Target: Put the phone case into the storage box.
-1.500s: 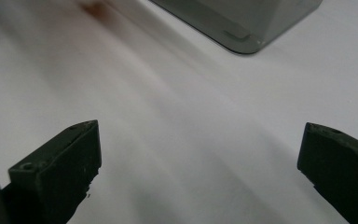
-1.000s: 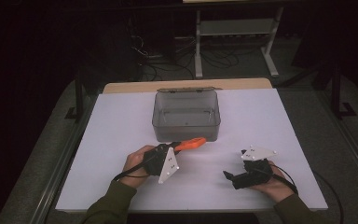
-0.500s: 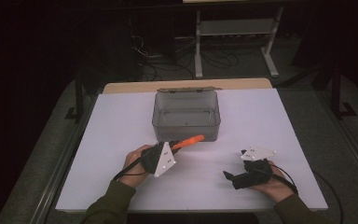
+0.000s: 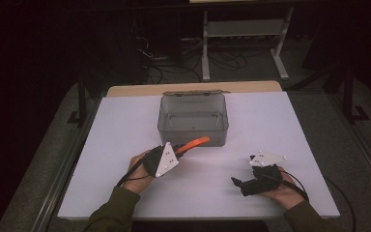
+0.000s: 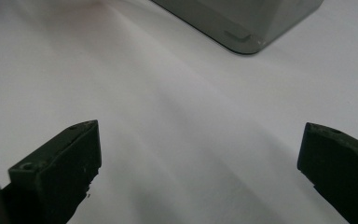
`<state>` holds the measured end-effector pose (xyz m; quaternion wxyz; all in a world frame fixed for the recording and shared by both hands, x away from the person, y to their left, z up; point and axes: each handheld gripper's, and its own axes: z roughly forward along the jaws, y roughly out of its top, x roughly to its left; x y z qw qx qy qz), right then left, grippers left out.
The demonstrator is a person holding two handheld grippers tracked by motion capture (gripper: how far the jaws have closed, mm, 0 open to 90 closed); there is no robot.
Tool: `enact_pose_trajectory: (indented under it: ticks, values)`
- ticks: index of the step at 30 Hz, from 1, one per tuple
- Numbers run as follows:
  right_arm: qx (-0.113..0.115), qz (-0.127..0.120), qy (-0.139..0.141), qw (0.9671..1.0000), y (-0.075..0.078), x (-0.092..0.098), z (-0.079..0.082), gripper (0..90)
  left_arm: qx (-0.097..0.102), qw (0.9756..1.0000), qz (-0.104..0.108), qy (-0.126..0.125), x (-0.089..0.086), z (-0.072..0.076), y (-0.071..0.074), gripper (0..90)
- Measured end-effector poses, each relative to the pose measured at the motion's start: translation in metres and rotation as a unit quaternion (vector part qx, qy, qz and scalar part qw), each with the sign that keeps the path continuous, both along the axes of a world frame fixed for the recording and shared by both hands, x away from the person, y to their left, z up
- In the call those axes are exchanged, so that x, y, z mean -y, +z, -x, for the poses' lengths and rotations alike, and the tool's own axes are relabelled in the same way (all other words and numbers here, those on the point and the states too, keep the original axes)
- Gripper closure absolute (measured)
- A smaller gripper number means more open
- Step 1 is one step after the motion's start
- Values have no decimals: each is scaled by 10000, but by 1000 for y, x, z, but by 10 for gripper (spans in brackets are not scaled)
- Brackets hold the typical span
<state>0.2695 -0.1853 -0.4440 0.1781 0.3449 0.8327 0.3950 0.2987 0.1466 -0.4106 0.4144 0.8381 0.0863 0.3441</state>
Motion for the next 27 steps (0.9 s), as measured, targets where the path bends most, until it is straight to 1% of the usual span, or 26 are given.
enact_pose_trajectory:
  ticks: [7, 13, 15, 17, 20, 25, 27]
  values:
    - [2, -4, 4, 10000, 0, 0, 0, 0, -192, 9997, 170, 38, -3, -3, 1, 792]
    - [-7, 3, 1, 10000, 0, 0, 0, 0, -370, 9986, 358, 74, -5, -5, 2, 792]
    - [-16, 1, -3, 10000, 0, 0, 0, 0, -465, 9978, 459, 87, -6, -6, 2, 792]
    - [-13, 5, 5, 10000, 0, 0, 0, 0, -524, 9973, 506, 109, -8, -7, 2, 792]
    - [-14, 8, 10, 10000, 0, -1, 0, 0, -661, 9954, 680, 133, -10, -9, 2, 792]
    - [-15, 11, 7, 10000, -1, -1, 0, 0, -831, 9931, 815, 158, -13, -12, 3, 791]
    - [-12, 9, 9, 10000, -1, -1, 0, 0, -916, 9914, 923, 169, -14, -13, 2, 792]
